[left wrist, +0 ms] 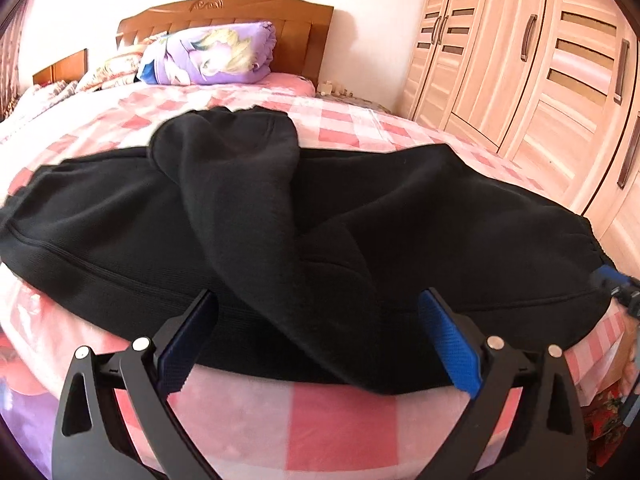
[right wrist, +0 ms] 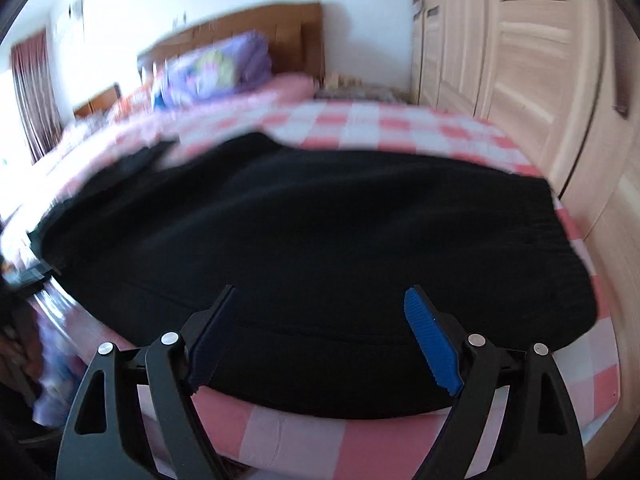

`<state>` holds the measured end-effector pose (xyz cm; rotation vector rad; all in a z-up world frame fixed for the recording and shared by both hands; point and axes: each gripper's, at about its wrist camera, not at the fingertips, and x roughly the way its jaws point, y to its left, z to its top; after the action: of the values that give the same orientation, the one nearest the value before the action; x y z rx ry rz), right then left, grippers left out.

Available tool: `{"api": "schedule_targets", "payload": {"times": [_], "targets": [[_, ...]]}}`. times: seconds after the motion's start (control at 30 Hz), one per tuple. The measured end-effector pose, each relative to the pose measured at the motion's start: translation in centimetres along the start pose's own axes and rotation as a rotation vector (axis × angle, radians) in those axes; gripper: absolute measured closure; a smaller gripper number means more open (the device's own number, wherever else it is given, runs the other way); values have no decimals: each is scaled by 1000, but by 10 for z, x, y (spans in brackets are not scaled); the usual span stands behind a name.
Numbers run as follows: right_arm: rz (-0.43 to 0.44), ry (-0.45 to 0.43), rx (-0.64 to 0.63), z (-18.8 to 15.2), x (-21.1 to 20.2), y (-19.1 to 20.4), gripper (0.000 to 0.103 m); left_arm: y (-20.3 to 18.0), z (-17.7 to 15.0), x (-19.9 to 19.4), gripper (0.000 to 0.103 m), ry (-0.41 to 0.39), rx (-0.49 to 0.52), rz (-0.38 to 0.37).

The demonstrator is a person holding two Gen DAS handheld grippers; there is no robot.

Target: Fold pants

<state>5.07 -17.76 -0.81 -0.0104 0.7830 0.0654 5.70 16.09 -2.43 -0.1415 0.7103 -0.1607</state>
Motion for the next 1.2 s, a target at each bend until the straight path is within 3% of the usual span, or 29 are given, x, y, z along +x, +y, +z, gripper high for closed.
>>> {"api": "schedule_targets", "payload": {"times": [0.07, 0.2, 0.33, 0.37, 0.47, 0.57, 0.63, 0.7, 0.73, 0.83, 0.87, 0.93, 0.97, 1.0, 1.07, 1.2], "targets": [[-10, 64, -56, -16, 11, 6, 19, 11, 4, -10, 3, -23, -4, 7], [6, 60, -79, -26, 2, 1, 18, 50, 21, -31, 2, -82, -85, 23], [26, 1, -33, -9, -8, -3, 18, 89, 84, -26, 2, -73, -217, 85], [30, -25, -40, -1, -7, 3, 18, 86, 103, -19, 2, -51, -196, 96], [58, -55, -61, 17, 1, 21, 17, 47, 162, 31, 2, 72, -5, 202], [86, -37, -92, 26, 15, 40, 17, 8, 191, 97, 2, 232, 131, 193], [91, -28, -109, 29, 21, 46, 17, -5, 199, 141, 10, 334, 169, 208], [100, -24, -102, 28, 21, 46, 17, -8, 199, 172, 29, 404, 190, 231], [102, -24, -97, 28, 21, 45, 16, -5, 199, 186, 32, 436, 184, 231], [107, -16, -59, 28, 26, 36, 16, 14, 195, 208, 46, 477, 137, 239], [112, -12, -48, 28, 30, 37, 16, 20, 194, 211, 56, 478, 131, 242], [122, -8, -30, 28, 33, 34, 16, 27, 192, 206, 86, 440, 150, 246], [125, -9, -27, 28, 33, 34, 16, 29, 191, 197, 91, 409, 165, 226], [127, -10, -25, 27, 32, 34, 16, 30, 192, 186, 92, 378, 167, 204], [124, -14, -27, 25, 30, 33, 16, 41, 193, 139, 93, 234, 144, 201], [137, -38, -13, 24, 22, 27, 16, 93, 182, 32, 93, -5, -19, 132]]}}
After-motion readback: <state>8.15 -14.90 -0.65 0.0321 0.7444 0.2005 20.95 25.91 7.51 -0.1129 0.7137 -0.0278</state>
